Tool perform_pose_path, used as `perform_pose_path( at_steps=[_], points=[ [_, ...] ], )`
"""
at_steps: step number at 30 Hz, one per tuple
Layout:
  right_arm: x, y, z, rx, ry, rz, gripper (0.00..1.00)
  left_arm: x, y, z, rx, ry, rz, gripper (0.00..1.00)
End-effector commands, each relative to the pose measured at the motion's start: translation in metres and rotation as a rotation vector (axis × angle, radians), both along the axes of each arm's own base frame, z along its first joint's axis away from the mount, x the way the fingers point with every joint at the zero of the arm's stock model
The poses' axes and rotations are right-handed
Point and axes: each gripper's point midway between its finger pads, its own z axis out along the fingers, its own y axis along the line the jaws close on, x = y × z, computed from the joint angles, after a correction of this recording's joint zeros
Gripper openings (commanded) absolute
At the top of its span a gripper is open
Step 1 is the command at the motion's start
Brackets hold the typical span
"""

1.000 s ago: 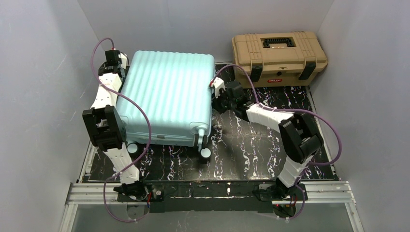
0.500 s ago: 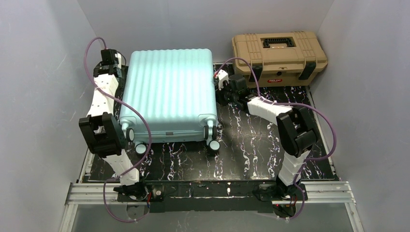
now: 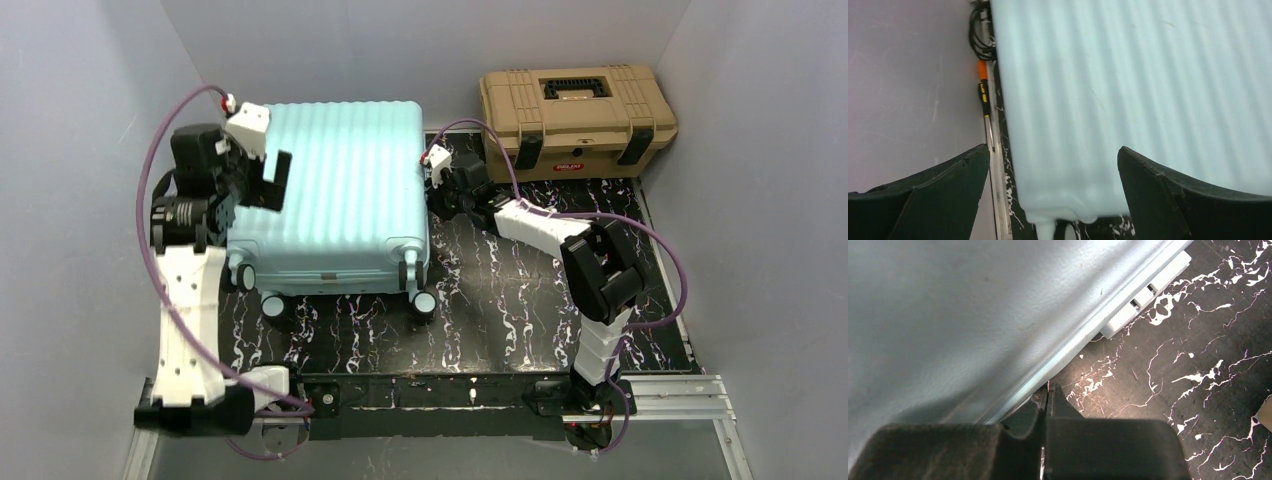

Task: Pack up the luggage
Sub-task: Zip the luggage at the center of the board.

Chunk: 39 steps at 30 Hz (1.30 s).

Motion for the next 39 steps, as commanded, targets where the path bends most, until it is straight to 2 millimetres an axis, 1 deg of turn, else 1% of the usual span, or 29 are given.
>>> perform_pose_path(
  at_steps=[1,4,5,7,9,11,13,18,19,22,26,28,29,31,33,35,37,39],
  points=[
    [0.004,0.055,0.097,0.182,-0.240,0.112,0.01,-0.083,-0.020,-0.058,0.018,0.282,-0.152,0.98],
    [0.007,0.054,0.099,0.182,-0.240,0.108,0.01,-0.126,-0.003,-0.082,0.091,0.368,-0.089,0.98],
    [0.007,0.055,0.100,0.186,-0.237,0.111,0.01,-0.137,0.003,-0.087,0.116,0.373,-0.061,0.98],
    [0.006,0.057,0.100,0.193,-0.230,0.118,0.01,-0.158,0.020,-0.089,0.172,0.365,0.021,0.98],
    [0.005,0.057,0.101,0.195,-0.228,0.118,0.01,-0.175,0.028,-0.092,0.192,0.387,0.074,0.98],
    [0.004,0.056,0.100,0.196,-0.229,0.121,0.01,-0.183,0.029,-0.097,0.197,0.396,0.081,0.98],
    [0.003,0.057,0.101,0.202,-0.230,0.126,0.01,-0.180,0.028,-0.102,0.204,0.389,0.063,0.98],
    [-0.002,0.056,0.105,0.215,-0.236,0.137,0.01,-0.150,0.031,-0.113,0.233,0.387,0.043,0.98],
    [-0.004,0.054,0.109,0.221,-0.244,0.138,0.01,-0.144,0.033,-0.114,0.228,0.389,0.052,0.98],
    [-0.007,0.051,0.110,0.223,-0.256,0.140,0.01,-0.129,0.041,-0.122,0.156,0.401,0.079,0.98],
    [-0.008,0.050,0.111,0.222,-0.262,0.140,0.01,-0.121,0.060,-0.134,0.060,0.429,0.127,0.98],
    [-0.008,0.050,0.109,0.221,-0.260,0.140,0.01,-0.119,0.062,-0.142,0.026,0.439,0.121,0.98],
    [-0.007,0.050,0.108,0.219,-0.258,0.138,0.01,-0.118,0.059,-0.147,0.001,0.445,0.105,0.97],
    [-0.006,0.051,0.105,0.214,-0.255,0.135,0.01,-0.119,0.055,-0.153,-0.025,0.451,0.088,0.92],
    [-0.005,0.050,0.103,0.209,-0.253,0.133,0.01,-0.118,0.054,-0.159,-0.033,0.455,0.081,0.83],
    [-0.003,0.049,0.099,0.202,-0.253,0.126,0.01,-0.118,0.055,-0.167,-0.037,0.466,0.081,0.71],
    [-0.001,0.047,0.096,0.195,-0.251,0.122,0.01,-0.118,0.057,-0.175,-0.043,0.482,0.080,0.53],
    [0.004,0.042,0.093,0.193,-0.246,0.112,0.01,-0.116,0.061,-0.182,-0.051,0.493,0.091,0.30]
  ],
)
